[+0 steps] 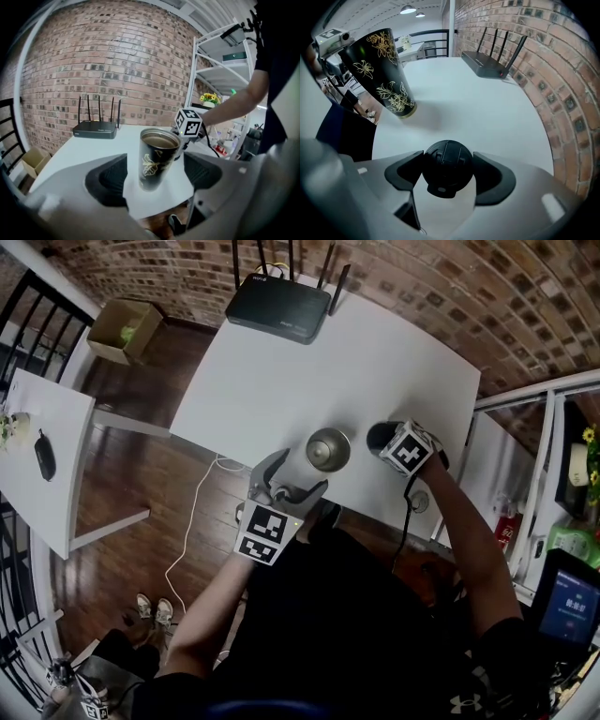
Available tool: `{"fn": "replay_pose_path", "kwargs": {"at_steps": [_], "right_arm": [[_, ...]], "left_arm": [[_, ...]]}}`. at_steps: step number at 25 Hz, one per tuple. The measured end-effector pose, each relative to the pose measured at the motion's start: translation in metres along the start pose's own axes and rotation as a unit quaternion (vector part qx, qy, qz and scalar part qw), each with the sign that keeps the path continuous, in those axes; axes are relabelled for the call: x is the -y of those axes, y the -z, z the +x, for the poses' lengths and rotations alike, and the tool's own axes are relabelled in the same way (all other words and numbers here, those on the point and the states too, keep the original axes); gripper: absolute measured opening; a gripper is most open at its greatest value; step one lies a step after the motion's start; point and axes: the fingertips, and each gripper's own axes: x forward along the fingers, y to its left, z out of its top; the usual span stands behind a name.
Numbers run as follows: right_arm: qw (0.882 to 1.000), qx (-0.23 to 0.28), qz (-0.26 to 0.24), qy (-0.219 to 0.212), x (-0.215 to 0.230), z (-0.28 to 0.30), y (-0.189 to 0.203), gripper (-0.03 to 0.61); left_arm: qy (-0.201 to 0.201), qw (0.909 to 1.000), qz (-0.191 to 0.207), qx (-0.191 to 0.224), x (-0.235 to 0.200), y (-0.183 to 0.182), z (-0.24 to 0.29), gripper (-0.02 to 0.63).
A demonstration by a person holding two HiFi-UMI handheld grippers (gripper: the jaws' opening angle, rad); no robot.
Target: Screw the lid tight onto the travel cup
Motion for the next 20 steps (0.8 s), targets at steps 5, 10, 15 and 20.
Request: {"fn": "replay_pose_path", "kwargs": {"at_steps": [5,10,15,20], "right_arm": [[0.999,0.010,0.027,-0.016,0.001,0.005,0.007,0.337],[0.998,-0.002,0.039,-0.040,0.004,0.011,0.013,0.345],[0.998,-0.004,0.020,-0.064,0.004,0.015,0.016,0.347],[0.996,0.048,0.010,-0.075,-0.009,-0.030,-0.013,0.339]], "left_arm": [[0.000,1.0000,-0.008,0.002,0.000,0.000,0.000,0.374],[0.000,0.9999,-0.011,0.001,0.002,0.002,0.003,0.373],[-0.002,1.0000,-0.007,0.000,0.003,0.004,0.005,0.373],[-0.006,0.9999,0.013,-0.003,0.002,0.005,0.003,0.371]]}}
